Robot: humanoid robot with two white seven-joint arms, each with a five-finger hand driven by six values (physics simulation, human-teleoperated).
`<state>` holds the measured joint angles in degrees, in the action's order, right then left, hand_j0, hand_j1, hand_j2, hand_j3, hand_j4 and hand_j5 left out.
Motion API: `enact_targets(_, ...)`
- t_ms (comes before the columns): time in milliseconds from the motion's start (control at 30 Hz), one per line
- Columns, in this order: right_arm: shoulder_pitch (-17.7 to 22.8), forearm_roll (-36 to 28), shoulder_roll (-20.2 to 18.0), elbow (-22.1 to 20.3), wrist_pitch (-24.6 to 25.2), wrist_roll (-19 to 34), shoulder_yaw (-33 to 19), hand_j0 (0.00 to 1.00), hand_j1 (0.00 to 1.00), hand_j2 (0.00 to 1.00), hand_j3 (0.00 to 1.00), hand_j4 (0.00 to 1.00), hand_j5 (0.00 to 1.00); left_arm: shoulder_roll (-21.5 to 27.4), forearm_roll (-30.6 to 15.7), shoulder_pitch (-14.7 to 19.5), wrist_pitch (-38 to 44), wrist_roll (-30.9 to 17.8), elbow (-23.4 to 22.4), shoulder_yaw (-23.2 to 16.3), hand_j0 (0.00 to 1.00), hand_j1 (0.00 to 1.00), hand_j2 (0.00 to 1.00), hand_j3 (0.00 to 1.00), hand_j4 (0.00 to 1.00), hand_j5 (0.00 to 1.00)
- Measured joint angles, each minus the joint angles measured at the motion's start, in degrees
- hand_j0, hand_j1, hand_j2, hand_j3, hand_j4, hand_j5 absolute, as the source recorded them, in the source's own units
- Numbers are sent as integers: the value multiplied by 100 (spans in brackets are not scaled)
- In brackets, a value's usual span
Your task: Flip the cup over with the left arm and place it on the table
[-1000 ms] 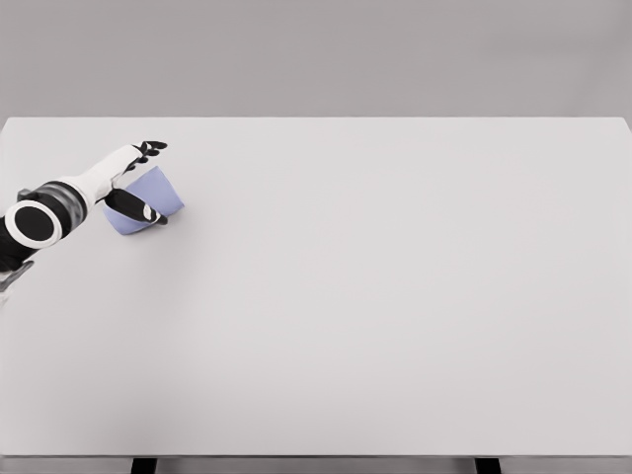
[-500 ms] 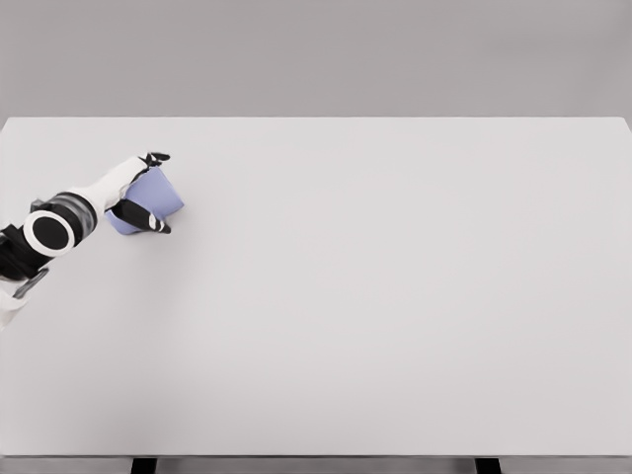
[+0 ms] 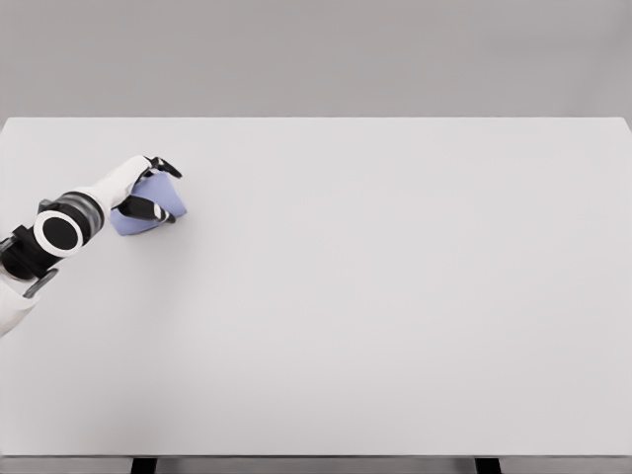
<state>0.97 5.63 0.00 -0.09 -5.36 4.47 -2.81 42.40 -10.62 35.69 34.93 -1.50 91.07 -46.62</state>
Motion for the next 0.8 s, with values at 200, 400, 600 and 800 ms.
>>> enact_targets(200,0,0,0,0,0,0,0,100,100,100,100,100,100,38,-130,88,6,-13,1,33,44,44,44,44,44,44)
enact_targets(400,0,0,0,0,0,0,0,100,100,100,100,100,100,464,-810,79,0,-26,-12,112,43,43,43,43,43,43)
enact_targets(600,0,0,0,0,0,0,0,100,100,100,100,100,100,821,-1574,44,-1235,-116,-358,131,44,44,44,44,44,44)
enact_targets(800,0,0,0,0,0,0,0,100,100,100,100,100,100,998,-2268,8,-2819,-585,-628,141,44,44,44,44,44,44)
